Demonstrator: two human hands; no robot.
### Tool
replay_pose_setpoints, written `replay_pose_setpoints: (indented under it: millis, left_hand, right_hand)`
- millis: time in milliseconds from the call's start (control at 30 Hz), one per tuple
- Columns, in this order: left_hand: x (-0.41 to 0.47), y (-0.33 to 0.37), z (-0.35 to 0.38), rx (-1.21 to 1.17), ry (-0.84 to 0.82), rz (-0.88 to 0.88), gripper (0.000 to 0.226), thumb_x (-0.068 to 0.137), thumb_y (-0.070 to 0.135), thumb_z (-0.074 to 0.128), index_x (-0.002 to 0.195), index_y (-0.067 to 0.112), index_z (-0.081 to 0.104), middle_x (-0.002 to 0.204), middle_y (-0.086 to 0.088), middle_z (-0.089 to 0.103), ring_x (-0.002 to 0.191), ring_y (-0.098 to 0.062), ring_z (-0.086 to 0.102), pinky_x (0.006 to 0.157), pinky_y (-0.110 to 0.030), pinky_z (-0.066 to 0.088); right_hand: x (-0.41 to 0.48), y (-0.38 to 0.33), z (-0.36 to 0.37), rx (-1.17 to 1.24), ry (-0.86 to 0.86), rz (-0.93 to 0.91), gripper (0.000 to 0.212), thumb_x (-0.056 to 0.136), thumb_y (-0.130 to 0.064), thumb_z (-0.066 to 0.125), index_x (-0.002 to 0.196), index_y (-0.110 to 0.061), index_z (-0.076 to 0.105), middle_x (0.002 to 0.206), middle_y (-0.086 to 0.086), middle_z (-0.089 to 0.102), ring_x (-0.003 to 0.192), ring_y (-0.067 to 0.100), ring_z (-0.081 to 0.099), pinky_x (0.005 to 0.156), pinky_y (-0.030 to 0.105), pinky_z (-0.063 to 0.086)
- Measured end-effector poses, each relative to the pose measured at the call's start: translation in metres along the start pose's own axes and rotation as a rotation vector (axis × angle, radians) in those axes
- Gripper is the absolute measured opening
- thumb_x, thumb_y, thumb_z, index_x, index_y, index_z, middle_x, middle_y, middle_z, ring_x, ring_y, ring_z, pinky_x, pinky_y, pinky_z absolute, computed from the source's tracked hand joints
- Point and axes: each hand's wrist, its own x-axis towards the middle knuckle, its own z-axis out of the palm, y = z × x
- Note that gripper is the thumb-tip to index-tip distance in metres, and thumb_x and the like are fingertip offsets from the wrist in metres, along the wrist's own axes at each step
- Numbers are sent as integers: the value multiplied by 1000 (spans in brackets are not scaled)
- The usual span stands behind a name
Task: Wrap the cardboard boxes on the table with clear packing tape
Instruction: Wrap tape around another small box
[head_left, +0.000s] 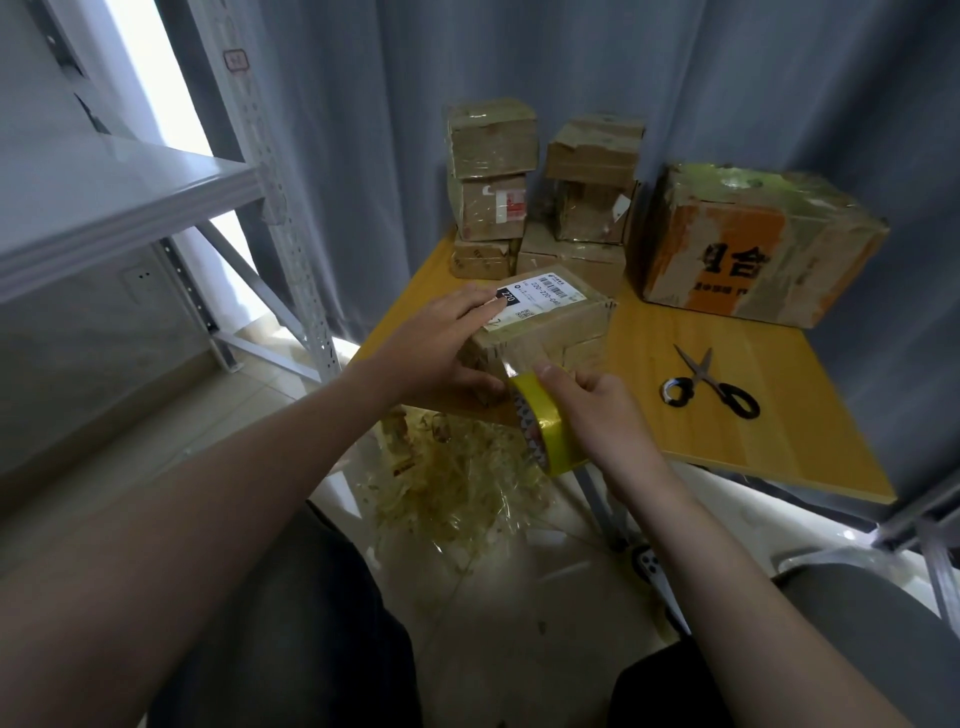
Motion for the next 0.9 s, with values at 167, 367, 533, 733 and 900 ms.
replay_pose_setpoints:
  millis: [167, 367, 533, 733, 900]
  left_hand:
    - [-10, 7, 3, -113, 57, -7, 91, 80, 57, 79, 156, 20, 45, 161, -1, 44, 155, -29, 25, 121, -53, 33]
    - [-16, 17, 7, -158, 163, -12, 78, 78, 40, 87, 148, 22, 56, 151, -3, 56, 149, -39, 36, 116, -57, 37]
    - [-18, 24, 10, -158, 201, 85, 73, 84, 23, 83, 148, 38, 51, 137, -8, 59, 139, -36, 45, 116, -61, 37]
    - [-21, 33, 2, 27, 23, 34, 70, 96, 43, 53, 158, 49, 23, 157, -7, 40, 153, -45, 22, 107, -62, 46]
    - [-16, 34, -5, -55, -13, -173, 112, 84, 53, 78, 165, 29, 5, 167, -8, 29, 157, -26, 16, 116, -57, 40]
  right_hand:
    - [3, 3, 2, 11, 8, 4, 39, 101, -46, 60, 86, -10, 64, 68, 8, 58, 47, 4, 58, 53, 25, 43]
    - [4, 7, 4, 5, 23, 6, 41, 98, -52, 61, 81, -14, 62, 75, 13, 53, 69, 23, 51, 67, 39, 39]
    - [4, 5, 6, -6, 25, -7, 40, 98, -52, 62, 81, -16, 64, 71, 10, 51, 63, 22, 47, 64, 38, 37]
    - [2, 3, 5, 10, 17, -13, 40, 100, -49, 61, 79, -15, 58, 66, 8, 44, 47, 9, 46, 58, 32, 34]
    - [-1, 3, 5, -17, 27, -21, 40, 100, -47, 60, 77, -15, 53, 67, 8, 43, 53, 14, 48, 59, 33, 35]
